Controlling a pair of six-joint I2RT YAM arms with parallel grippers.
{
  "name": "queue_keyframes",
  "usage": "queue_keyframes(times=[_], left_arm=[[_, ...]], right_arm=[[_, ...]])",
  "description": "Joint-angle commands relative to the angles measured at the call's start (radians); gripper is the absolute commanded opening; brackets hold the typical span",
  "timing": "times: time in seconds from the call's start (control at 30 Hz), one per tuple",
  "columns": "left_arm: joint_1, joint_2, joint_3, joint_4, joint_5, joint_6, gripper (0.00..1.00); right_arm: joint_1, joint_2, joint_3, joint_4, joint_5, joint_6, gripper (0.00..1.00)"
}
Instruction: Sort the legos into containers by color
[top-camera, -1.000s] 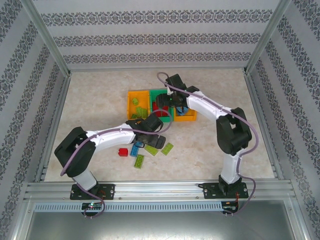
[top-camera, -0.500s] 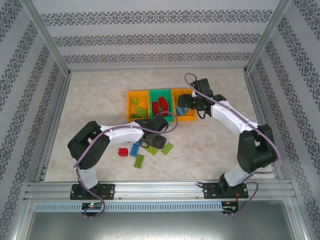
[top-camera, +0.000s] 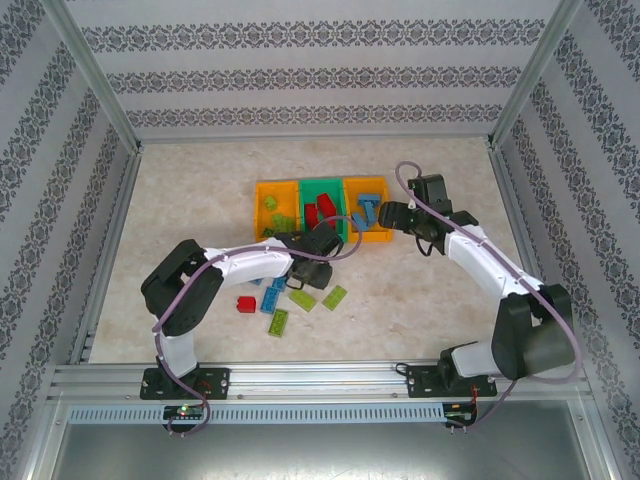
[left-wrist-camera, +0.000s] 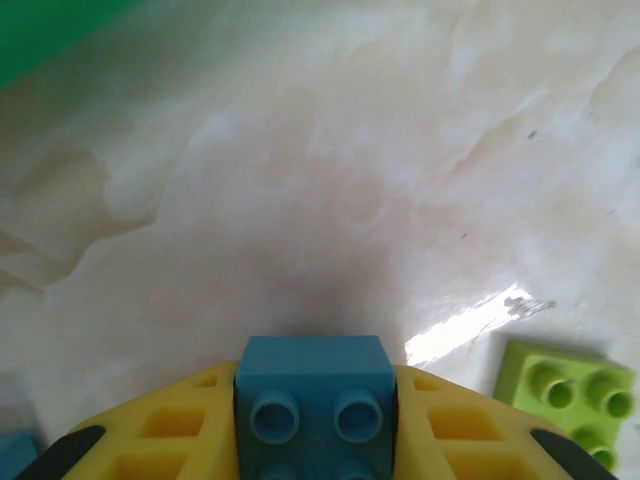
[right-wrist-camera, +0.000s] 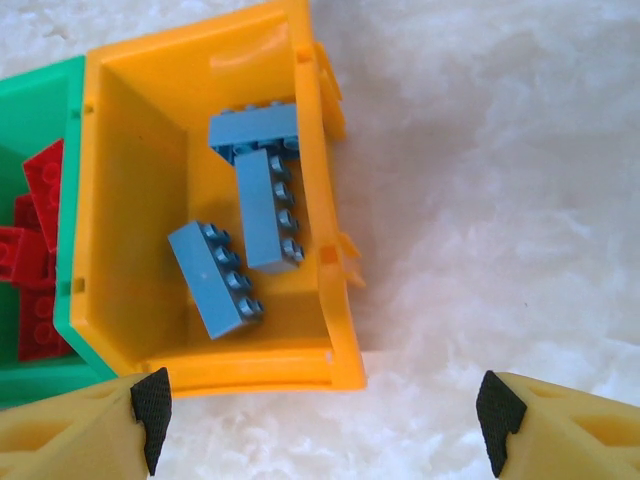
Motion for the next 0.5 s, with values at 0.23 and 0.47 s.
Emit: queue_keyframes(times=[0.23,0.47], left_arm=[[0.038,0.070,0.335,-0.004,0.017,0.010,0.31],[0.128,0.253,0.583,0.001,0.135,-0.020,0.31]], right_arm=[[0.045,-0.136,-0.200,0.066,0.038,0.020,0.83],[0.102,-0.232,-0.330,0.138,-0.039,-0.018,0.87]])
